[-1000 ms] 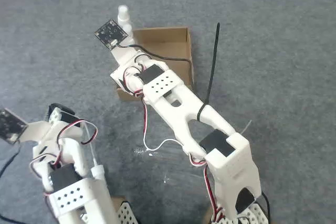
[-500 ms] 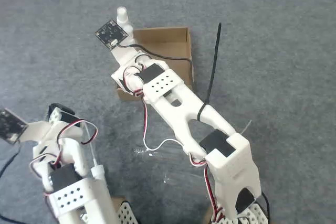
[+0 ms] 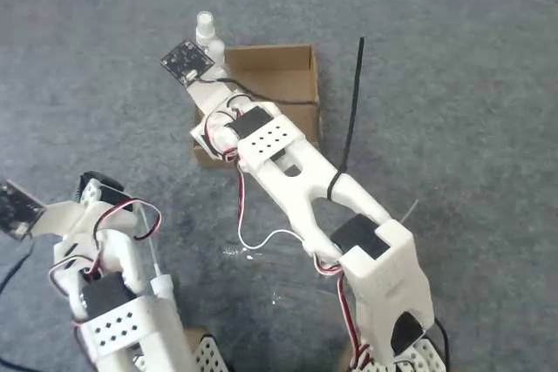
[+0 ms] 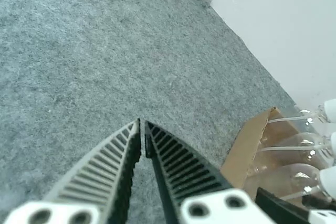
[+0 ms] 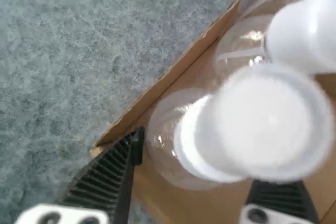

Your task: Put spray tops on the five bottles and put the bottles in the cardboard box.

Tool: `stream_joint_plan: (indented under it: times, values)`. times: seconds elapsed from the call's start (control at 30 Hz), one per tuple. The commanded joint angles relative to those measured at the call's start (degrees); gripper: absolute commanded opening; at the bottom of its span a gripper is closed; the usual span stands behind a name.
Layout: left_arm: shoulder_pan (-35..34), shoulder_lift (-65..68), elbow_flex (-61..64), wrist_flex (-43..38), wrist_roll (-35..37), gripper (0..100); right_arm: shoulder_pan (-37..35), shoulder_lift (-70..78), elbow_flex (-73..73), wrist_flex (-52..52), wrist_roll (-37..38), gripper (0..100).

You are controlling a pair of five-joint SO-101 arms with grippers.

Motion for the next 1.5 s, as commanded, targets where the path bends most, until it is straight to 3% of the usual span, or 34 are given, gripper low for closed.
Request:
stream_joint_plan:
  times: [0.0,0.7,1.03,1.23,1.47]
  values:
    - [0.0,-0.8,-0.6,-1.8,-0.6,1,0.4,-6.2,-2.6,2.2,-0.4,27.3]
    - [0.1,-0.8,-0.9,-2.0,-0.6,1,1.4,-17.4,-2.6,16.0,-0.2,27.0]
    - [0.1,-0.8,0.7,-6.6,-0.6,1,2.9,-25.4,-2.5,23.9,-0.3,27.0]
    - [-0.3,-0.8,0.7,-6.6,-0.6,1,2.9,-29.3,-2.5,26.2,-0.1,15.7]
    - [-0.3,-0.8,0.7,-6.6,-0.6,1,2.6,-35.0,-2.4,32.8,-0.2,15.4]
